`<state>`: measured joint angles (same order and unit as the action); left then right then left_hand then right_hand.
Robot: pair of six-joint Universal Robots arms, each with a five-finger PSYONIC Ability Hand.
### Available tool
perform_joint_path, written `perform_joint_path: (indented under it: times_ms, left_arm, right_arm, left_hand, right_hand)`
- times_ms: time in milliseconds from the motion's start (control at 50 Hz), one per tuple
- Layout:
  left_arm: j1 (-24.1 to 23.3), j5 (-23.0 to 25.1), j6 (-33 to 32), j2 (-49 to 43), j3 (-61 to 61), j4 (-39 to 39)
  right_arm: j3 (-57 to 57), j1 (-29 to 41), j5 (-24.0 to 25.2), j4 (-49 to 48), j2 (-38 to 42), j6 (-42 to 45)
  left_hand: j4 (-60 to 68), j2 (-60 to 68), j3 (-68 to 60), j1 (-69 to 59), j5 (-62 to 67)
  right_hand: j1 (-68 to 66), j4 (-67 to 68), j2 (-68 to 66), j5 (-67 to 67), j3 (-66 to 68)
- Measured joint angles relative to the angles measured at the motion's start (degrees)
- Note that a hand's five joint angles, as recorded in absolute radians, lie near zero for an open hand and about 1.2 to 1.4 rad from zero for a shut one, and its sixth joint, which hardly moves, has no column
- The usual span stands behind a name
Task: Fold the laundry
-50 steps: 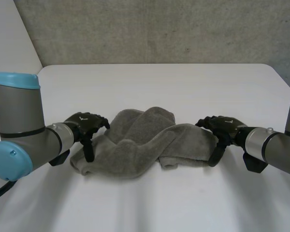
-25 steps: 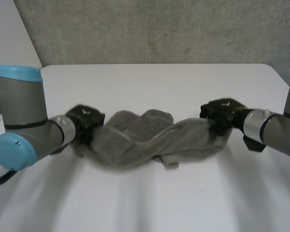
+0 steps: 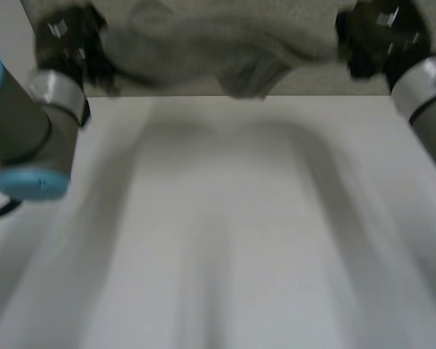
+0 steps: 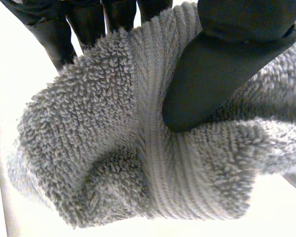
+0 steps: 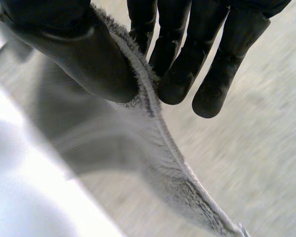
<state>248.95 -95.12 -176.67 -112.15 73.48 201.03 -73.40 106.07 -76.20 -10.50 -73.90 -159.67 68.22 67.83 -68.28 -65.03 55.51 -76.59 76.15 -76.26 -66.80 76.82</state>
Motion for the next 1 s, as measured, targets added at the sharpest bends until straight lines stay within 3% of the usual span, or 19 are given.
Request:
perform_joint_path:
  times_ms: [40, 180, 240, 300, 500, 700, 840, 1000]
  left_arm:
    - [0.08, 1.43, -0.29, -0.27, 5.11, 0.08]
    - [0.71, 6.66, -4.00, -2.30, 19.68, 0.49]
    - [1.20, 8.38, -7.91, -3.10, 24.92, 0.33]
    - [1.53, 8.95, -11.79, -2.91, 27.76, -0.37]
    - [2.78, 8.99, -21.23, 3.93, 30.48, -3.45]
    - [3.17, 9.94, -22.14, 6.06, 24.36, -4.10]
    - [2.53, 13.50, -22.12, -1.23, 13.52, -9.28]
    - [2.31, 14.51, -22.14, -14.01, -5.30, -24.10]
  right_arm:
    - [-3.84, 0.04, 0.51, 1.13, 0.13, 2.81]
    - [-16.28, 0.01, 3.26, 2.84, 3.25, 15.90]
    - [-21.46, 0.01, 3.92, 3.10, 5.84, 22.42]
    - [-24.26, -0.13, 3.79, 3.16, 7.13, 26.02]
    - [-26.81, -0.86, 2.77, 3.15, 5.34, 26.16]
    - [-29.57, -3.82, 3.56, 3.14, 3.57, 24.42]
    - [-30.83, -6.62, 4.12, 2.88, 3.37, 24.71]
    - [-30.80, -7.73, 4.16, 2.43, 3.66, 24.92]
  left_hand:
    - [-6.11, -5.75, 6.17, 1.69, -1.88]
    - [-33.75, -34.25, 33.84, 31.22, -31.27]
    - [-47.50, -47.62, 47.98, 44.58, -45.03]
    - [-53.21, -52.91, 53.41, 50.09, -50.75]
    - [-56.46, -56.16, 56.53, 53.08, -53.18]
    - [-53.70, -53.13, 53.59, 50.34, -50.74]
    - [-47.98, -47.45, 47.89, 44.65, -45.11]
    - [-46.41, -45.94, 46.40, 43.19, -43.55]
  right_hand:
    - [-0.01, 0.00, 0.00, 0.00, 0.03]
    - [-0.01, 0.00, -0.04, 0.00, 0.04]
    - [-0.02, 0.00, -0.22, 0.00, 0.04]
    - [-0.02, 0.00, -0.22, 0.00, 0.04]
    - [-0.02, 0.00, -0.22, 0.00, 0.04]
    - [-0.02, 0.00, -0.22, 0.00, 0.04]
    - [-0.02, 0.00, -0.22, 0.00, 0.04]
    - [-0.02, 0.00, -0.22, 0.00, 0.04]
